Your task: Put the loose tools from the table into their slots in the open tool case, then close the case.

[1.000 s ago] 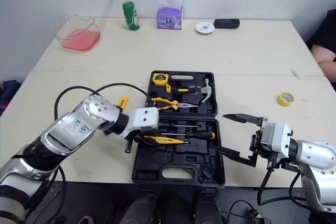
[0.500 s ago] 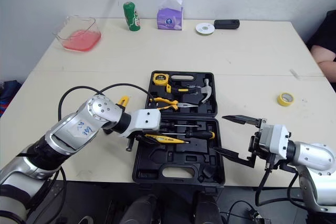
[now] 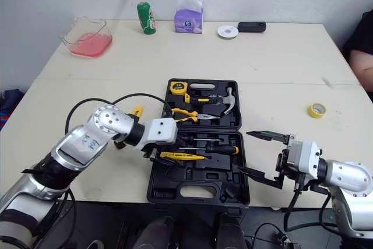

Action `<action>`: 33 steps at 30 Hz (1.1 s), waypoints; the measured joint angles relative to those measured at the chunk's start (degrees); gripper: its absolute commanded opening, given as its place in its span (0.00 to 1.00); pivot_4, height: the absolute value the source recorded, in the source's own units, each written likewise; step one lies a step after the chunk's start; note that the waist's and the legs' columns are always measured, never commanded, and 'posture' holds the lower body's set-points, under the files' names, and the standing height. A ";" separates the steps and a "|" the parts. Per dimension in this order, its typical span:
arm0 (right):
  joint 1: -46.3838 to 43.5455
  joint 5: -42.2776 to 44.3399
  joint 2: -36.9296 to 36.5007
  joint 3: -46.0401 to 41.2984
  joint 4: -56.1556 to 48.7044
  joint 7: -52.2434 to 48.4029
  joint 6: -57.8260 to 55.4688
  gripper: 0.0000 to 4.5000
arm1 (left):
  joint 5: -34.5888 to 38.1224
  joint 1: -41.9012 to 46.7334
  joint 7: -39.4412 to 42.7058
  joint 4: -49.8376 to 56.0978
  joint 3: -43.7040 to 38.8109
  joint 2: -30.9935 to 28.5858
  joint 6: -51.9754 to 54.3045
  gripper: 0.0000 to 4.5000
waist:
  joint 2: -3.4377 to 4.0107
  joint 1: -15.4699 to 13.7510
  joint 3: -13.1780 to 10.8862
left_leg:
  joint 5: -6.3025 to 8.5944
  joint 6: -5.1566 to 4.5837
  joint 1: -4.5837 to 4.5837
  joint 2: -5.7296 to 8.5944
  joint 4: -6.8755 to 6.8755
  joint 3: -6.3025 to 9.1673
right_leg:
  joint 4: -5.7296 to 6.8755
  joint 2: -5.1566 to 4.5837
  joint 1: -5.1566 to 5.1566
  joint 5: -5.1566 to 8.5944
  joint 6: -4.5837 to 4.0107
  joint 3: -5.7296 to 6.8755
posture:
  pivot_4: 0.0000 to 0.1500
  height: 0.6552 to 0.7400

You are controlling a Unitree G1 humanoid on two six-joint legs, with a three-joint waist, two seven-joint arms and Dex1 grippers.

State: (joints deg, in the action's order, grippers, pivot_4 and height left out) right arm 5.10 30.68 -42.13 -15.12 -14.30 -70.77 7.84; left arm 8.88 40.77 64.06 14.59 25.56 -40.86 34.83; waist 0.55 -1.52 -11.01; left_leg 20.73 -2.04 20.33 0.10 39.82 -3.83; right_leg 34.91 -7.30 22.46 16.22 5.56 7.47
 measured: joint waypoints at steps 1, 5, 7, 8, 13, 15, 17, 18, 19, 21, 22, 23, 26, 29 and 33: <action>0.31 0.00 0.00 -0.14 0.70 -0.19 0.38 1.00 | 0.24 -0.56 0.01 -0.44 -1.32 0.10 -1.85 0.75 | 0.00 0.00 0.00 | 0.00 0.00 0.00 0.01 0.00 0.00 | 0.00 -0.01 0.00 0.00 0.00 0.00 | 1.00 1.00; 0.80 0.00 -0.06 -1.40 2.29 -0.86 1.76 1.00 | 4.33 -3.14 0.33 -2.19 -7.49 3.28 -8.19 0.75 | 0.00 -0.02 0.00 | 0.01 -0.02 0.01 0.01 0.06 0.02 | 0.04 -0.06 0.00 0.00 0.00 0.02 | 1.00 1.00; 0.84 -0.01 -0.07 -1.46 2.96 -1.03 2.22 1.00 | 6.40 -3.67 1.36 -2.13 -9.42 3.54 -9.82 0.75 | 0.00 0.01 0.00 | 0.01 -0.02 0.02 0.01 0.08 0.03 | 0.05 -0.06 0.00 0.00 0.00 0.04 | 1.00 1.00; 1.04 -0.02 -0.07 -1.48 3.13 -1.02 2.26 1.00 | 6.51 -4.35 2.52 -2.35 -10.94 1.95 -11.67 0.70 | 0.00 0.03 0.00 | 0.01 -0.01 0.01 0.01 0.08 0.02 | 0.06 -0.05 0.00 0.00 0.00 0.05 | 1.00 1.00; 1.32 -0.12 -0.08 -1.56 3.16 -0.68 2.38 1.00 | 12.33 -7.73 4.16 -3.11 -16.44 2.87 -12.40 0.28 | 0.00 0.09 0.00 | 0.01 -0.02 0.00 0.01 0.09 0.02 | 0.07 -0.10 0.00 0.00 0.00 0.03 | 1.00 1.00; 1.33 -0.17 -0.09 -1.61 3.19 -0.40 2.38 1.00 | 13.64 -9.79 4.62 -3.50 -17.26 2.90 -12.60 0.08 | 0.00 0.08 0.00 | 0.01 -0.02 0.00 0.01 0.09 0.02 | 0.09 -0.10 -0.01 0.00 0.00 0.04 | 1.00 1.00; 1.35 -0.20 -0.09 -1.61 3.19 -0.26 2.38 1.00 | 13.31 -11.10 4.80 -4.32 -17.02 2.97 -13.04 0.02 | 0.00 0.08 0.00 | 0.01 -0.02 0.00 0.02 0.11 0.01 | 0.08 -0.09 -0.01 0.00 0.00 0.04 | 1.00 1.00; 1.33 -0.23 -0.09 -1.61 3.20 -0.19 2.38 1.00 | 12.20 -11.37 4.67 -4.54 -16.22 2.94 -13.87 0.02 | 0.00 -0.03 0.00 | 0.02 -0.02 0.00 0.04 0.12 0.03 | 0.08 -0.10 -0.03 0.00 0.00 0.05 | 1.00 1.00; 1.24 -0.26 -0.09 -1.61 3.20 -0.17 2.38 1.00 | 11.25 -11.43 4.53 -4.67 -15.46 2.93 -14.49 0.02 | 0.00 -0.12 0.00 | 0.02 -0.03 0.00 0.07 0.12 0.04 | 0.08 -0.10 -0.03 -0.01 0.01 0.06 | 1.00 1.00; 1.17 -0.29 -0.09 -1.61 3.21 -0.16 2.38 1.00 | 8.76 -11.57 4.07 -5.35 -13.51 3.13 -15.79 0.02 | 0.00 -0.14 0.00 | 0.04 -0.06 0.00 0.09 0.12 0.03 | 0.06 -0.11 -0.04 -0.02 0.03 0.04 | 1.00 1.00; 1.17 -0.30 -0.09 -1.60 3.26 -0.17 2.38 1.00 | 8.37 -11.74 3.65 -5.76 -13.09 3.66 -15.82 0.02 | 0.00 -0.10 0.00 | 0.04 -0.07 0.00 0.09 0.12 0.02 | 0.06 -0.11 -0.04 -0.02 0.04 0.04 | 1.00 1.00; 1.18 -0.31 -0.09 -1.60 3.38 -0.19 2.38 1.00 | 7.76 -12.01 2.83 -5.99 -12.64 4.53 -15.82 0.02 | 0.00 -0.06 0.00 | 0.04 -0.07 0.01 0.08 0.12 0.02 | 0.06 -0.11 -0.04 -0.02 0.04 0.04 | 1.00 1.00; 1.18 -0.37 -0.09 -1.60 3.62 -0.23 2.42 1.00 | 6.29 -13.04 1.65 -6.39 -10.98 5.54 -16.23 0.02 | 0.00 0.00 0.00 | 0.04 -0.07 -0.01 0.07 0.11 0.01 | 0.07 -0.10 -0.03 -0.02 0.04 0.04 | 1.00 1.00; 1.54 -0.42 -0.08 -1.61 4.12 -0.43 3.32 1.00 | 5.28 -14.36 0.94 -6.82 -10.63 6.22 -17.03 0.02 | 0.00 0.02 0.00 | 0.04 -0.07 -0.01 0.05 0.11 0.02 | 0.07 -0.10 -0.03 -0.02 0.04 0.04 | 1.00 1.00; 3.12 -0.45 0.08 -1.60 5.48 -1.05 4.61 1.00 | 4.57 -14.55 0.56 -8.78 -10.59 6.56 -17.52 0.02 | 0.00 0.01 0.00 | 0.04 -0.07 -0.01 0.07 0.12 0.00 | 0.07 -0.12 -0.03 -0.02 0.04 0.04 | 1.00 1.00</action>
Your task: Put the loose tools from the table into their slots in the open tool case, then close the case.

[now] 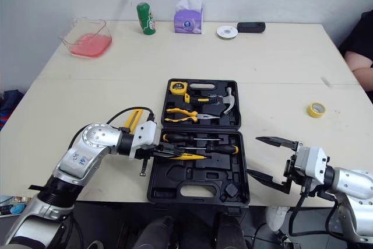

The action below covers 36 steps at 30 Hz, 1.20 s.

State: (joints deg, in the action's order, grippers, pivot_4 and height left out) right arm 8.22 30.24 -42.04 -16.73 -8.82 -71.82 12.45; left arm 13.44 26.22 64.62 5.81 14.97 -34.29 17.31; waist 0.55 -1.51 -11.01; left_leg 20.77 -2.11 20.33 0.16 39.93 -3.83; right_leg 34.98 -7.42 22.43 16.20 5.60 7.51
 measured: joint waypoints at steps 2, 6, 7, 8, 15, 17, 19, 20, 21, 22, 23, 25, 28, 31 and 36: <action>0.35 0.00 0.04 0.00 0.07 -0.08 0.51 1.00 | -0.23 -0.26 0.04 -0.16 0.23 0.00 0.10 0.02 | 0.00 0.00 0.00 | 0.00 0.00 0.00 0.00 0.00 0.00 | 0.00 -0.01 0.00 0.00 0.00 0.00 | 1.00 1.00; 1.12 0.00 0.07 0.00 0.12 0.09 1.37 1.00 | -1.00 -0.34 0.56 -1.73 1.17 -0.13 -0.78 0.02 | 0.02 -0.01 0.01 | 0.00 0.00 -0.04 0.00 0.00 0.01 | -0.01 -0.02 -0.04 0.00 0.00 0.00 | 1.00 1.00; 1.42 0.00 0.07 0.00 0.09 0.24 1.31 1.00 | -1.03 -0.51 0.65 -2.19 1.40 -0.08 -1.19 0.02 | 0.02 0.00 0.01 | 0.00 0.00 -0.04 0.00 0.00 0.00 | -0.01 -0.01 -0.04 0.00 0.00 0.00 | 1.00 1.00; 1.48 0.00 0.06 0.00 0.01 0.52 1.23 1.00 | -1.16 -0.52 0.58 -2.31 1.70 -0.07 -1.25 0.02 | 0.02 0.00 0.01 | 0.00 0.00 -0.04 0.00 0.00 0.01 | 0.00 -0.03 -0.05 0.00 0.00 0.00 | 1.00 1.00; 1.34 0.00 -0.01 0.09 -2.22 2.44 -0.20 1.00 | -1.43 0.41 -0.13 -3.70 2.57 0.13 -0.85 0.02 | 0.04 -0.03 0.04 | 0.00 0.00 -0.13 0.00 0.00 0.02 | 0.00 -0.09 -0.13 0.00 0.00 -0.01 | 1.00 1.00; 1.14 0.00 -0.05 0.16 -2.54 2.80 -0.83 1.00 | -1.51 0.71 -0.42 -3.83 3.12 0.29 -0.12 0.02 | 0.06 -0.03 0.06 | 0.00 0.00 -0.15 0.00 0.00 0.02 | 0.00 -0.09 -0.15 0.00 0.00 -0.01 | 1.00 1.00; 0.91 0.00 -0.14 0.26 -2.69 3.19 -1.49 1.00 | -1.51 1.11 -0.80 -3.70 3.59 0.34 1.36 0.02 | 0.12 -0.05 0.12 | 0.01 -0.01 -0.20 0.00 0.00 0.04 | -0.03 -0.10 -0.24 0.00 0.00 0.00 | 1.00 1.00; 0.70 0.00 -0.14 0.31 -2.80 3.37 -1.70 1.00 | -1.52 1.31 -0.93 -3.66 3.78 0.34 2.01 0.02 | 0.16 -0.06 0.15 | 0.01 -0.01 -0.25 0.00 0.00 0.06 | -0.04 -0.11 -0.31 -0.01 0.01 0.00 | 1.00 1.00; 0.49 0.00 -0.14 0.31 -2.86 3.45 -1.89 1.00 | -1.53 1.41 -1.15 -3.57 3.94 0.33 2.55 0.02 | 0.18 -0.06 0.16 | 0.01 -0.01 -0.34 0.00 0.00 0.08 | -0.07 -0.13 -0.41 -0.01 0.02 0.00 | 1.00 1.00; 0.30 0.00 -0.14 0.33 -2.91 3.51 -2.26 1.00 | -1.61 1.45 -1.33 -3.52 4.12 0.29 2.77 0.02 | 0.18 -0.06 0.16 | 0.03 -0.01 -0.50 -0.01 -0.01 0.11 | -0.23 -0.18 -0.56 -0.01 0.02 0.00 | 1.00 1.00; 0.18 0.00 -0.14 0.35 -2.98 3.63 -2.50 1.00 | -1.74 1.44 -1.46 -3.49 4.26 0.20 2.80 0.02 | 0.18 -0.05 0.16 | 0.07 0.00 -0.69 -0.05 -0.05 0.11 | -0.40 -0.23 -0.79 -0.01 0.01 0.00 | 1.00 1.00; 0.16 0.00 -0.15 0.37 -3.35 3.92 -2.74 1.00 | -2.64 1.18 -1.75 -3.29 4.49 -0.05 1.19 0.02 | 0.19 -0.01 0.17 | 0.16 0.04 -1.05 -0.13 -0.20 0.08 | -0.58 -0.27 -1.06 0.00 0.01 -0.08 | 1.00 1.00; 0.16 0.00 -0.14 0.37 -3.36 4.09 -2.90 1.00 | -2.78 0.38 -2.37 -3.24 4.06 0.05 -1.07 0.02 | 0.21 -0.03 0.18 | 0.17 0.05 -1.05 -0.14 -0.24 0.07 | -0.57 -0.31 -1.02 0.00 0.00 -0.11 | 1.00 1.00; -0.06 -0.04 -0.17 0.36 -3.30 4.49 -2.91 1.00 | -2.46 -0.20 -2.34 -3.20 3.35 0.16 -2.90 0.02 | 0.21 0.00 0.17 | 0.17 0.06 -1.02 -0.15 -0.24 0.06 | -0.58 -0.32 -0.97 0.00 0.00 -0.11 | 1.00 1.00; -1.53 0.18 -2.51 -2.87 0.03 4.51 -3.22 1.00 | 3.94 -2.49 -0.94 -3.83 -5.50 -0.26 -5.04 0.14 | 0.20 0.20 0.02 | 0.17 0.06 -0.80 -0.20 -0.24 0.06 | -0.57 -0.29 -0.78 0.00 -0.01 -0.05 | 1.00 1.00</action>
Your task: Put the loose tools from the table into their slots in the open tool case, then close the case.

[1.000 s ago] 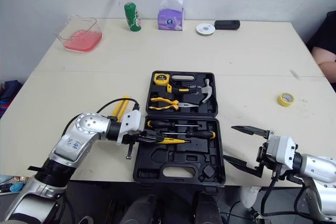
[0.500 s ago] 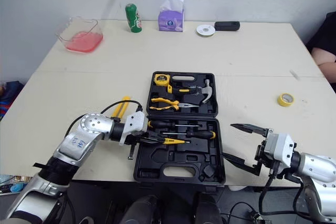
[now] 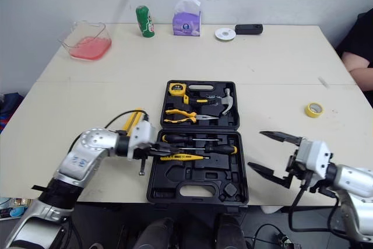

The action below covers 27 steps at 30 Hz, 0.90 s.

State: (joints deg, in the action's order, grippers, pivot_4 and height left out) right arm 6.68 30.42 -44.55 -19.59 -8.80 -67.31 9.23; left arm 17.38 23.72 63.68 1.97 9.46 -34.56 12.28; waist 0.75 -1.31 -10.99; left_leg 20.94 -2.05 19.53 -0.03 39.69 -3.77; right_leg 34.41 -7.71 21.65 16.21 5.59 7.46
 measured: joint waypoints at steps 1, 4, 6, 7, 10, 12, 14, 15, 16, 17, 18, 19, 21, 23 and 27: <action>-0.17 0.07 -0.67 -1.34 0.85 0.00 -0.38 1.00 | 1.03 -0.25 0.32 0.22 -1.95 -0.94 -0.39 0.21 | 0.00 0.03 0.00 | 0.00 0.01 0.00 -0.02 -0.01 0.00 | 0.00 0.01 0.00 0.00 -0.01 0.03 | 1.00 1.00; -0.56 0.35 -2.28 -4.80 4.52 -0.70 -0.39 1.00 | 4.35 -4.08 1.16 1.73 -9.70 -4.38 -2.03 0.49 | 0.00 0.13 0.00 | 0.01 0.02 -0.02 -0.04 -0.12 -0.01 | -0.01 0.04 -0.03 0.01 -0.01 0.07 | 1.00 1.00; -1.19 0.20 -2.49 -6.50 8.26 -1.47 1.15 1.00 | 4.96 -7.93 0.76 1.06 -14.51 -6.02 -4.02 0.72 | 0.00 0.14 -0.01 | 0.01 0.01 -0.02 -0.03 -0.13 -0.02 | -0.17 0.04 -0.04 0.01 -0.01 0.07 | 1.00 1.00; -1.22 0.09 -2.53 -7.41 9.80 -1.79 1.85 1.00 | 4.98 -9.22 0.62 0.07 -16.19 -6.62 -4.63 0.82 | 0.01 0.12 -0.01 | 0.01 0.01 -0.02 -0.03 -0.13 -0.03 | -0.24 0.04 -0.04 0.01 -0.01 0.07 | 1.00 1.00; -2.03 -1.35 -3.26 -9.97 16.84 -2.48 5.95 1.00 | 5.01 -14.44 -2.25 -4.06 -24.44 -8.14 -7.00 0.99 | 0.01 0.14 -0.03 | 0.03 0.00 -0.03 -0.05 -0.16 -0.03 | -0.27 0.03 -0.04 0.01 -0.01 0.07 | 1.00 1.00; -2.71 -2.90 -4.06 -11.44 22.40 -2.66 10.08 1.00 | 5.01 -17.25 -5.27 -5.76 -30.00 -8.37 -7.82 0.99 | 0.00 0.07 -0.03 | 0.04 0.00 -0.06 -0.04 -0.24 -0.04 | -0.31 0.01 -0.04 0.01 -0.01 0.06 | 1.00 1.00; -4.31 -4.52 -4.21 -12.50 28.22 -2.42 14.65 1.00 | 5.20 -19.27 -7.91 -7.26 -34.58 -8.38 -8.68 0.99 | -0.01 0.03 -0.04 | 0.04 0.00 -0.08 -0.03 -0.34 -0.04 | -0.36 -0.02 -0.04 0.01 -0.01 0.06 | 1.00 1.00; -4.62 -4.80 -4.31 -12.90 30.70 -2.26 16.10 1.00 | 5.19 -20.44 -8.89 -7.69 -36.58 -8.43 -9.32 0.99 | 0.00 0.03 -0.04 | 0.04 0.01 -0.09 -0.03 -0.41 -0.05 | -0.39 -0.02 -0.04 0.01 -0.01 0.06 | 1.00 1.00; -5.00 -5.17 -4.48 -13.16 33.19 -2.10 17.22 1.00 | 5.15 -21.67 -9.50 -8.33 -38.32 -8.58 -10.23 0.99 | 0.00 0.08 -0.04 | 0.05 0.02 -0.12 -0.03 -0.47 -0.06 | -0.44 -0.03 -0.03 0.01 -0.01 0.06 | 1.00 1.00; -5.69 -5.47 -4.88 -13.50 36.60 -1.83 18.47 1.00 | 5.01 -23.21 -10.55 -9.81 -40.46 -8.97 -11.16 0.99 | 0.00 0.22 -0.04 | 0.05 0.04 -0.13 -0.03 -0.55 -0.10 | -0.46 -0.02 0.00 0.01 -0.02 0.05 | 1.00 1.00; -5.73 -5.85 -5.38 -14.18 39.39 -1.56 19.21 1.00 | 4.84 -24.44 -11.54 -11.23 -42.31 -9.30 -11.62 0.99 | 0.03 0.31 -0.05 | 0.06 0.04 -0.13 -0.03 -0.59 -0.11 | -0.47 -0.02 0.01 0.02 -0.03 0.05 | 1.00 1.00; -5.85 -6.09 -5.95 -14.67 42.13 -1.16 19.97 1.00 | 4.68 -25.56 -12.81 -12.81 -44.36 -9.44 -12.16 0.99 | 0.03 0.40 -0.06 | 0.07 0.06 -0.13 -0.04 -0.63 -0.11 | -0.49 -0.02 0.03 0.03 -0.06 0.07 | 1.00 1.00; -5.98 -6.41 -6.92 -15.34 46.61 -0.27 20.98 1.00 | 4.40 -27.89 -15.30 -15.72 -47.77 -9.48 -13.40 0.99 | 0.03 0.70 -0.06 | 0.08 0.09 -0.13 -0.06 -0.66 -0.11 | -0.53 -0.01 0.03 0.04 -0.07 0.08 | 1.00 1.00; -5.77 -6.51 -7.48 -16.32 50.72 0.66 21.51 1.00 | 4.31 -30.83 -17.07 -17.71 -50.75 -9.48 -14.17 0.99 | 0.03 1.05 -0.06 | 0.12 0.09 -0.13 -0.07 -0.67 -0.11 | -0.55 -0.03 0.03 0.04 -0.07 0.07 | 1.00 1.00; -5.82 -7.94 -8.35 -16.84 57.41 3.70 23.32 1.00 | 4.32 -34.09 -19.07 -19.64 -53.72 -9.46 -15.38 0.99 | 0.04 1.42 -0.06 | 0.35 0.39 -0.17 -0.05 -0.66 -0.12 | -0.51 -0.13 0.03 0.03 -0.06 0.03 | 1.00 1.00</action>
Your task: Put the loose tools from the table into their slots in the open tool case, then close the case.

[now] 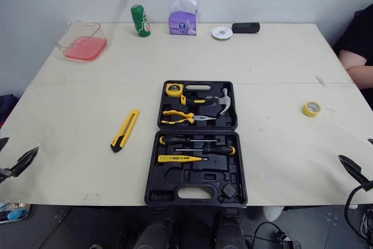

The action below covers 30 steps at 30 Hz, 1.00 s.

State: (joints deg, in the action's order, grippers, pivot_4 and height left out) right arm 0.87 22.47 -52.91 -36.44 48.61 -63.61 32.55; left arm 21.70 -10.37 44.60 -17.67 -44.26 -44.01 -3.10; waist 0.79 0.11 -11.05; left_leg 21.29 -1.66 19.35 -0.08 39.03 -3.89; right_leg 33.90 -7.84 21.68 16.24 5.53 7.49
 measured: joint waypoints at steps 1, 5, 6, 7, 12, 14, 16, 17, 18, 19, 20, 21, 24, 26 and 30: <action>-0.08 -0.52 -0.42 0.01 1.48 0.85 0.11 1.00 | 0.02 -0.39 -0.35 0.02 -0.16 0.04 -0.12 0.99 | 0.01 0.01 0.00 | 0.01 0.01 -0.03 0.00 0.00 -0.01 | 0.02 -0.01 0.00 0.00 0.00 -0.01 | 1.00 1.00; -1.17 -1.62 -0.88 0.12 4.71 3.41 1.32 1.00 | 0.18 -1.33 -1.42 1.11 -0.23 0.48 -0.13 0.99 | 0.03 0.15 0.00 | 0.04 0.08 -0.05 -0.04 -0.05 -0.01 | 0.06 0.00 0.04 0.04 -0.06 -0.01 | 1.00 1.00; -1.85 -1.83 -0.88 0.32 5.35 3.84 1.39 1.00 | 0.32 -1.35 -1.50 1.37 -0.22 0.49 -0.13 0.99 | 0.03 0.16 0.00 | 0.05 0.09 -0.04 -0.04 -0.06 -0.03 | 0.06 0.00 0.06 0.04 -0.07 -0.01 | 1.00 1.00; -2.35 -1.89 -0.87 0.59 5.54 3.97 1.40 1.00 | 0.42 -1.35 -1.53 1.66 -0.19 0.53 -0.12 0.99 | 0.05 0.18 0.00 | 0.05 0.09 -0.04 -0.04 -0.06 -0.03 | 0.06 0.00 0.06 0.04 -0.07 -0.01 | 1.00 1.00; -5.29 -1.46 -0.31 2.59 4.40 2.66 0.81 1.00 | 0.89 -0.83 -1.65 4.63 0.78 1.15 0.72 0.99 | 0.06 0.37 -0.01 | 0.05 0.09 -0.04 -0.05 -0.05 -0.06 | 0.06 0.01 0.06 0.04 -0.07 -0.03 | 1.00 1.00; -6.72 -1.49 0.63 4.29 2.54 2.87 -0.88 1.00 | 1.41 -0.17 -1.64 6.81 2.17 1.38 1.83 0.99 | 0.07 0.32 -0.01 | 0.05 0.09 -0.04 -0.04 -0.05 -0.06 | 0.08 0.02 0.06 0.04 -0.06 -0.03 | 1.00 1.00; -7.28 -0.87 1.96 5.67 -1.22 2.52 -3.89 1.00 | 2.11 0.14 -1.41 9.83 3.66 1.49 3.68 0.99 | 0.07 0.27 -0.01 | 0.05 0.09 -0.03 -0.05 -0.05 -0.06 | 0.08 0.02 0.07 0.04 -0.06 -0.03 | 1.00 1.00; -7.36 -0.28 2.58 6.61 -3.83 1.72 -5.30 1.00 | 2.49 0.16 -1.15 11.47 4.60 1.49 4.69 0.99 | 0.09 0.23 -0.02 | 0.05 0.09 -0.02 -0.05 -0.06 -0.06 | 0.07 0.02 0.08 0.04 -0.06 -0.03 | 1.00 1.00; -7.34 0.75 3.37 7.20 -6.77 0.74 -7.13 1.00 | 2.82 0.02 -0.96 13.23 5.40 1.49 6.00 0.99 | 0.12 0.20 -0.04 | 0.05 0.09 0.00 -0.05 -0.06 -0.05 | 0.07 0.02 0.09 0.04 -0.06 -0.03 | 1.00 1.00; -7.36 1.87 4.25 7.63 -9.60 0.00 -8.99 1.00 | 3.12 -0.02 -0.90 14.81 6.12 1.49 7.32 0.99 | 0.12 0.14 -0.04 | 0.04 0.09 0.02 -0.06 -0.05 -0.04 | 0.07 0.04 0.09 0.03 -0.06 -0.02 | 1.00 1.00; -7.35 3.27 5.08 8.28 -13.07 -0.59 -11.38 1.00 | 3.86 -0.27 -1.03 16.75 6.62 1.49 9.14 0.99 | 0.12 0.10 -0.04 | 0.04 0.07 0.04 -0.06 -0.05 -0.04 | 0.06 0.04 0.11 0.03 -0.06 -0.02 | 1.00 1.00; -7.48 5.14 6.36 8.79 -17.14 -0.82 -13.93 1.00 | 4.97 -0.50 -1.29 19.04 6.96 1.49 11.55 0.99 | 0.12 0.13 -0.04 | 0.03 0.06 0.06 -0.06 -0.05 -0.04 | 0.07 0.04 0.13 0.03 -0.06 -0.03 | 1.00 1.00; -8.05 8.86 8.77 10.12 -26.60 -0.98 -19.39 1.00 | 8.17 -0.49 -2.91 25.96 7.64 1.48 19.24 0.99 | 0.15 0.05 -0.05 | 0.03 0.06 0.07 -0.06 -0.03 -0.03 | 0.09 0.05 0.14 0.03 -0.06 -0.03 | 1.00 1.00; -8.04 9.71 9.56 11.73 -32.25 -1.03 -21.58 1.00 | 9.17 0.03 -6.02 30.00 9.09 1.43 25.36 0.99 | 0.16 -0.04 -0.06 | 0.00 0.01 0.07 -0.07 -0.04 -0.03 | 0.10 0.09 0.13 0.03 -0.06 -0.03 | 1.00 1.00; -8.43 11.03 12.33 14.50 -39.41 -2.03 -23.33 1.00 | 11.13 4.37 -13.42 36.73 13.22 1.55 37.15 0.99 | 0.15 -0.79 -0.06 | -0.13 -0.21 0.09 -0.04 0.00 -0.01 | 0.11 0.11 0.12 0.02 -0.03 -0.03 | 1.00 1.00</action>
State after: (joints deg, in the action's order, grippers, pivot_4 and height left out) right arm -7.56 33.50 -40.57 -21.94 9.20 -65.64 9.22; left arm 32.84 -6.00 31.18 19.06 -31.04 -42.47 34.05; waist 0.94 -0.68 -11.11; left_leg 21.16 -1.87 19.45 -0.12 39.03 -3.89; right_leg 34.01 -7.73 21.80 16.26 5.50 7.46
